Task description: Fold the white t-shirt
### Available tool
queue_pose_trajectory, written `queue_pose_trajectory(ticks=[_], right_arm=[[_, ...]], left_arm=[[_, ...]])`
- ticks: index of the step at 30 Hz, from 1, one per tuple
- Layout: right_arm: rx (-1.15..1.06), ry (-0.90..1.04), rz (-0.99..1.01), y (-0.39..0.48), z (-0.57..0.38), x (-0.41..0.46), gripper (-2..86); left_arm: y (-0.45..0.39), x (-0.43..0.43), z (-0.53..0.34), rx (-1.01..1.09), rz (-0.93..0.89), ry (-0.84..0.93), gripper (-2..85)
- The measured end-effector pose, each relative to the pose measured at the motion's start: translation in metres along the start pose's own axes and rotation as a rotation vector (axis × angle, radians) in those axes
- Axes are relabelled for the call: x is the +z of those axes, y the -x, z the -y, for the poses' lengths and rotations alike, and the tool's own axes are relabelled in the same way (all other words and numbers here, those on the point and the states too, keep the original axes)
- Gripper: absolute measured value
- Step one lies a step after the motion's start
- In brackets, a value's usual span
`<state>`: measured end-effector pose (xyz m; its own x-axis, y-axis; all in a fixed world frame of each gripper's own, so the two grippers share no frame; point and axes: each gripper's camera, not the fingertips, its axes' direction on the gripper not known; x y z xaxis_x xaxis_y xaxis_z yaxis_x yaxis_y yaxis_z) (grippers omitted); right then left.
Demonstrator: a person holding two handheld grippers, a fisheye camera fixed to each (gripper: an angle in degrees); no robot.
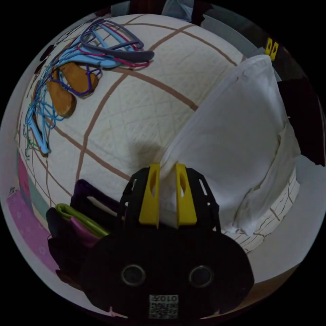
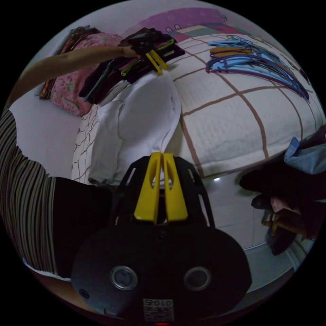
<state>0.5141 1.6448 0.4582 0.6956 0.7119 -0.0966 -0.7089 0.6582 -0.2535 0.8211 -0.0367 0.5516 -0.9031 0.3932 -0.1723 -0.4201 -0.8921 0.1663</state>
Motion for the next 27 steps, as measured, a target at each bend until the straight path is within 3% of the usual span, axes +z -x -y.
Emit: queue_pose_trajectory(ticks=[17, 27], right_arm=[[-0.025, -0.015, 0.027, 0.129, -0.006, 0.01, 3.5], [-0.227, -0.042, 0.02, 0.301, -0.001, 0.007, 3.4]], left_arm=[[-0.053, -0.039, -0.086, -0.143, -0.009, -0.019, 0.1], [-0.169, -0.093, -0.195, -0.304, 0.164, -0.039, 0.0]])
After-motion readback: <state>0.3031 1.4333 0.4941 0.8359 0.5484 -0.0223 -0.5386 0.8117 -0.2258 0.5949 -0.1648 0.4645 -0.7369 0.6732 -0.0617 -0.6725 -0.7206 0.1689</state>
